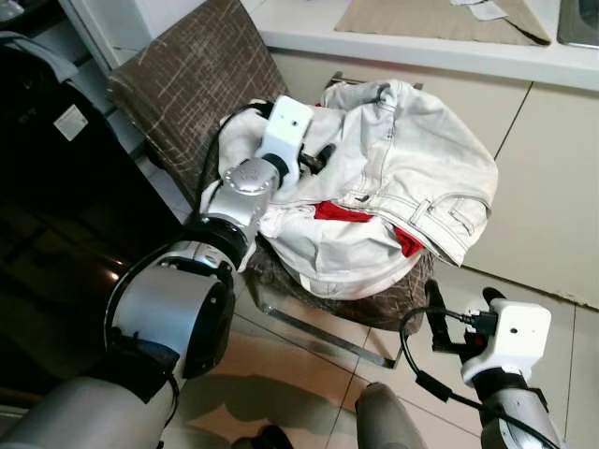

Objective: Clothes washing

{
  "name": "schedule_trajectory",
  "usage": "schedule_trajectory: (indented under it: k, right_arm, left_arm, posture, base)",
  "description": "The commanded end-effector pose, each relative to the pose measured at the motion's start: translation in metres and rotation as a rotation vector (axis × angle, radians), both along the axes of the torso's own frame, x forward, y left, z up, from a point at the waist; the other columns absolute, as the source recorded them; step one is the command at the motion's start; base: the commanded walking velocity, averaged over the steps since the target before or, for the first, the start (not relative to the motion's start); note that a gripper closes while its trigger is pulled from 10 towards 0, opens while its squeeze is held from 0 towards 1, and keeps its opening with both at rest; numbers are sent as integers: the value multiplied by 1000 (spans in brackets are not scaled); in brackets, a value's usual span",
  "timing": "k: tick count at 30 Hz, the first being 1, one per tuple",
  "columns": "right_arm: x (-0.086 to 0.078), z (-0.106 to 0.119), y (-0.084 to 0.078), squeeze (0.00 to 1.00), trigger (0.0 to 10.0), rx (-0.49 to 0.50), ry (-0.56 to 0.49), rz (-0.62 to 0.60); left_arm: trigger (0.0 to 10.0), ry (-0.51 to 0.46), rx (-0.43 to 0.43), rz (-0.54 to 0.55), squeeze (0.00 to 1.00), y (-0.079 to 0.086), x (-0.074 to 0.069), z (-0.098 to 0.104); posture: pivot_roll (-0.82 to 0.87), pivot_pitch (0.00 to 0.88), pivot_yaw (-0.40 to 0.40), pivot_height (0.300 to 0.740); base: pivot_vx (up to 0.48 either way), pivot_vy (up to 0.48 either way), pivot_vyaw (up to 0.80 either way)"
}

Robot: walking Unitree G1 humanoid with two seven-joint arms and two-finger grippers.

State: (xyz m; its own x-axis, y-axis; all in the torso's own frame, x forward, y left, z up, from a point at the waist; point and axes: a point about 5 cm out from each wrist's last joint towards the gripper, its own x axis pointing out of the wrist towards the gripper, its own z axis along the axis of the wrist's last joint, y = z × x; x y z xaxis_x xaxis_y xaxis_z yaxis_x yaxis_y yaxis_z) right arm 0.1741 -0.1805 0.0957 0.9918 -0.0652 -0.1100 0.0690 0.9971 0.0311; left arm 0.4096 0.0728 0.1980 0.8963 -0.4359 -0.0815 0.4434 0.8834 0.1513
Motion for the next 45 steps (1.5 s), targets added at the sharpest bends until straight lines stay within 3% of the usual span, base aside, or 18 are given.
schedule_trajectory:
  k: [1, 2, 3, 4, 5, 13, 19, 25, 31, 33, 36, 39, 41, 44, 45]
  right_arm:
    - [-4, 4, 1, 0, 10000, -2, 0, 0]
    - [-6, 4, 2, 0, 10000, -4, 4, 0]
    - [-8, 5, 2, 0, 10000, -5, 8, -2]
    - [-9, 5, 2, 0, 10000, -6, 11, -4]
    - [-11, 6, 2, 0, 10000, -7, 14, -5]
    - [-25, 7, 2, 0, 10000, -8, 43, -22]
    - [-29, 9, 4, 0, 10000, -12, 56, -16]
    - [-33, 10, 3, 0, 10000, -21, 67, -17]
    - [-32, 9, 4, 0, 10000, -21, 75, -11]
    - [-31, 8, 5, 0, 10000, -20, 75, -5]
    - [-30, 8, 6, 0, 10000, -19, 75, 2]
    - [-29, 7, 7, 0, 10000, -19, 75, 3]
    - [-27, 6, 6, 0, 10000, -19, 73, -2]
    - [-24, 6, 4, 0, 10000, -20, 71, -5]
    - [-21, 5, 3, 0, 10000, -21, 68, -4]
  left_arm:
    - [10000, 28, -4, 14, 1000, -1, 0, -1]
    - [10000, 36, -5, 16, 1000, -3, 0, -3]
    - [10000, 51, -15, 22, 690, -5, -1, -7]
    - [10000, 62, -23, 26, 690, -7, -2, -10]
    - [10000, 82, -44, 22, 0, -10, -4, -14]
    - [10000, 141, -179, -32, 0, -30, -12, -25]
    - [10000, 138, -115, -43, 0, -46, -21, -37]
    - [10000, 174, -136, -49, 0, -57, -28, -48]
    - [10000, 231, -328, -109, 0, -85, -36, -41]
    - [10000, 224, -342, -140, 0, -96, -40, -38]
    - [10000, 169, -276, -190, 0, -114, -48, -35]
    - [10000, 133, -233, -210, 0, -119, -51, -33]
    - [10000, 65, -154, -246, 0, -124, -53, -30]
    - [10000, 48, -181, -251, 0, -123, -52, -26]
    - [10000, -4, -165, -262, 0, -123, -51, -20]
  posture:
    - [-596, 240, 196, 736]
    - [-598, 243, 196, 736]
    - [-604, 252, 195, 736]
    - [-604, 252, 195, 736]
    - [-612, 264, 196, 736]
    - [-625, 297, 192, 736]
    - [-641, 306, 183, 736]
    - [-653, 309, 179, 736]
    - [-646, 298, 180, 736]
    - [-642, 289, 183, 736]
    - [-643, 284, 184, 736]
    - [-644, 279, 185, 736]
    - [-637, 265, 191, 736]
    - [-631, 258, 192, 736]
    - [-620, 251, 190, 736]
  base:
    - [0, 0, 0]
    - [0, 0, 0]
    - [0, 0, 0]
    - [0, 0, 0]
    - [0, 0, 0]
    - [0, 0, 0]
    - [0, 0, 0]
    - [0, 0, 0]
    - [0, 0, 0]
    - [0, 0, 0]
    - [0, 0, 0]
    - [0, 0, 0]
    - [0, 0, 0]
    - [0, 0, 0]
    - [0, 0, 0]
